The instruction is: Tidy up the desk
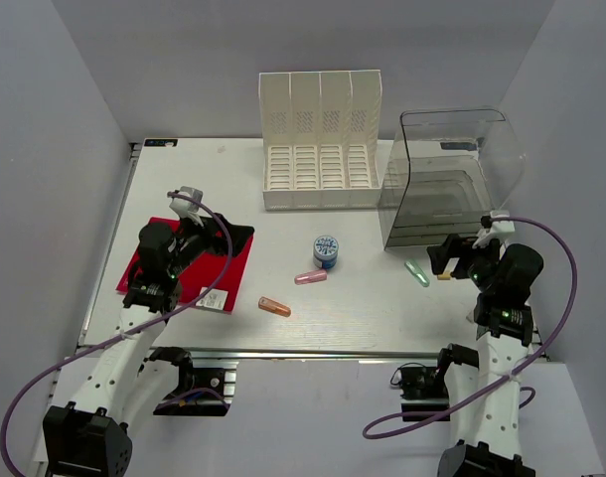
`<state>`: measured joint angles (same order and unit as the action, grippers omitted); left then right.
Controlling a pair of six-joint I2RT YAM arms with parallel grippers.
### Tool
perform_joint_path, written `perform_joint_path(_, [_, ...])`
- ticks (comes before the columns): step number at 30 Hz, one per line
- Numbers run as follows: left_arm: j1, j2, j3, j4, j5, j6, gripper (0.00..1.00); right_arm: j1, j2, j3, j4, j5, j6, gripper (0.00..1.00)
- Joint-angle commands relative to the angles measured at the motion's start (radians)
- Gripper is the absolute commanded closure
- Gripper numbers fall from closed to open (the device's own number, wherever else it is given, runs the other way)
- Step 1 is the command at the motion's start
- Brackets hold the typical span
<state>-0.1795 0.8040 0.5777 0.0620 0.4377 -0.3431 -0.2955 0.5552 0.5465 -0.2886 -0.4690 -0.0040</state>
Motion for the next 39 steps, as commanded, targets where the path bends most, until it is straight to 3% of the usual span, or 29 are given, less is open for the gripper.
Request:
perform_joint_path(1, [0.002,-0.019,-0.01,0.022,0.012,-0.013,0.02,-0.011,-0.017,0.015,0.006,-0.12,-0.083,0.11])
perform_joint_path(8, [0.002,-0.019,-0.012,0.022,-0.011,-0.023,0.03,-0.022,-0.031,-0.059,-0.001,-0.267,-0.263,0.11])
perform_joint_path(12, [0.002,0.0,-0.021,0.029,-0.045,-0.046,0.15,-0.027,-0.031,-0.057,0.029,-0.057,-0.223,0.11])
perform_joint_path(15, [0.002,0.012,-0.022,0.032,-0.057,-0.059,0.48,-0.027,-0.018,-0.028,0.036,0.149,-0.214,0.11])
perform_joint_path(16, [0.002,0.024,-0.024,0.035,-0.057,-0.065,0.7,-0.027,0.004,-0.014,0.029,0.202,-0.212,0.11])
perform_joint_path(19, [0.002,0.046,-0.026,0.041,-0.05,-0.077,0.87,-0.027,0.102,0.039,-0.032,0.294,-0.217,0.11])
perform_joint_path(22, [0.002,0.063,-0.022,0.035,-0.045,-0.076,0.83,-0.028,0.214,0.092,-0.109,0.245,-0.25,0.11])
perform_joint_path(23, [0.002,0.061,-0.019,0.03,-0.047,-0.074,0.67,-0.027,0.238,0.108,-0.122,0.227,-0.258,0.11])
perform_joint_path(26, [0.002,0.07,-0.007,0.01,-0.048,-0.062,0.46,-0.028,0.282,0.164,-0.239,-0.009,-0.352,0.11])
perform_joint_path(27, [0.002,0.072,-0.007,0.006,-0.045,-0.062,0.35,-0.03,0.279,0.168,-0.257,-0.087,-0.347,0.11])
perform_joint_path(31, [0.002,0.084,0.007,-0.007,-0.022,-0.053,0.24,-0.027,0.25,0.176,-0.247,-0.175,-0.301,0.12])
perform_joint_path(33, [0.002,0.08,0.007,-0.004,-0.013,-0.054,0.21,-0.025,0.25,0.194,-0.254,-0.203,-0.271,0.21])
perform_joint_path(36, [0.002,0.072,0.007,0.001,-0.005,-0.051,0.2,-0.027,0.255,0.219,-0.25,-0.207,-0.219,0.42])
perform_joint_path(37, [0.002,0.07,0.007,0.001,-0.004,-0.051,0.19,-0.028,0.259,0.224,-0.242,-0.204,-0.206,0.54])
perform_joint_path(39, [0.002,0.066,0.008,-0.001,-0.001,-0.047,0.18,-0.03,0.27,0.234,-0.236,-0.201,-0.183,0.6])
